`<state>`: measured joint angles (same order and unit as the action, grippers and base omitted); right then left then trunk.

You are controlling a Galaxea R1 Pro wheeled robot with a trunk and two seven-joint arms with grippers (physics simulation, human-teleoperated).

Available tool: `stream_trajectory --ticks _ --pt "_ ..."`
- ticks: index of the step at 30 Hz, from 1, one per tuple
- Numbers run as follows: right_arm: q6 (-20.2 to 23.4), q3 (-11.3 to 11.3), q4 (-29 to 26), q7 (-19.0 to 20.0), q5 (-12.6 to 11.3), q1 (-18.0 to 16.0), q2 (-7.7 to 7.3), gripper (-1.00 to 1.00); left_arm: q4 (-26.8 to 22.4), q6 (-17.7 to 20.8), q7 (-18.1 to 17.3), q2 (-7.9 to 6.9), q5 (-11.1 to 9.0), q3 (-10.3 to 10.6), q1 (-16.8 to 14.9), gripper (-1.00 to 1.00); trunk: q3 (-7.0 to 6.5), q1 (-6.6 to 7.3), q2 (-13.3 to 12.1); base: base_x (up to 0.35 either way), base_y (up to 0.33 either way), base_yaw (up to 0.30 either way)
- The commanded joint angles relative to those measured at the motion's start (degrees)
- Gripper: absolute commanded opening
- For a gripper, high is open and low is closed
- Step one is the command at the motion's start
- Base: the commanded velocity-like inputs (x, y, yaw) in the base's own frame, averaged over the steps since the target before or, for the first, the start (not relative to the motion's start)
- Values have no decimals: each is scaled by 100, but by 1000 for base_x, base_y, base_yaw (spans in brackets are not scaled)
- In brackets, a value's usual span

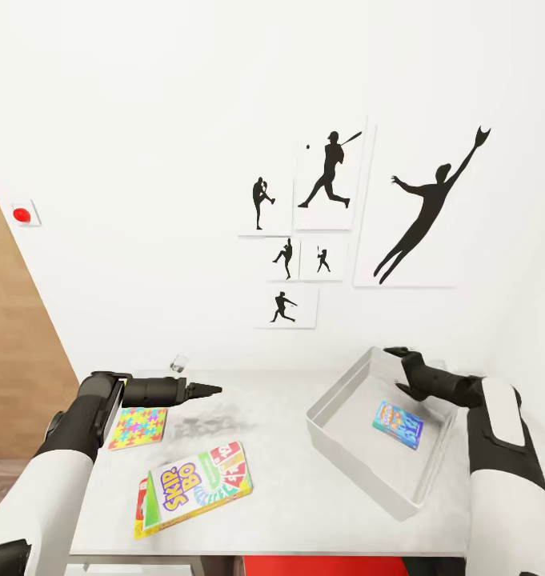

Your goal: Put all the toys in the child's room - the three board games (two on the bed and one on the table), the two jigsaw puzzles on the table, and the tennis ball on the table - inside the toy box on the table in the child's room.

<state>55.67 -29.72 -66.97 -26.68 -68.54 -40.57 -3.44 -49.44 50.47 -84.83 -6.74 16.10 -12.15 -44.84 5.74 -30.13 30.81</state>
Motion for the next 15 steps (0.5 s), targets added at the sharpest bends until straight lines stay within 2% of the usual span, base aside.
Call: stream_trajectory --ticks 1,2,3,7,8,10,11,12,15 --pt "126 -39 -149 -48 -78 96 -1 100 -5 60 -51 5 60 -15 -5 100 11 -3 10 0 0 0" --pt "213 -71 -293 -29 -98 204 -2 100 -5 60 -51 5 60 -15 -5 100 11 -3 10 0 0 0" --pt "338 -129 -594 47 -175 455 -4 100 -5 60 -51 4 60 -15 -6 100 11 -3 10 0 0 0" --pt "433 -200 -1177 453 -509 1076 -5 100 -5 60 -51 6 60 -15 -5 100 11 -3 10 0 0 0" --pt "433 -219 -1445 802 -715 1421 -6 100 -5 60 -51 6 60 -15 -6 100 11 -3 10 0 0 0" --pt "433 -233 -1689 1211 -871 1757 -7 100 -5 60 -51 6 59 -15 -5 100 11 -3 10 0 0 0" --pt "433 -241 -1792 1430 -927 1916 -7 100 -5 60 -51 6 59 -15 -5 100 11 -3 10 0 0 0" --pt "433 -257 -1953 1873 -1007 2208 -7 100 -5 60 -51 6 60 -15 -6 100 11 -3 10 0 0 0" --pt "433 -282 -2094 2505 -1072 2547 -14 100 -5 60 -51 6 59 -15 -4 100 11 -3 10 0 0 0"
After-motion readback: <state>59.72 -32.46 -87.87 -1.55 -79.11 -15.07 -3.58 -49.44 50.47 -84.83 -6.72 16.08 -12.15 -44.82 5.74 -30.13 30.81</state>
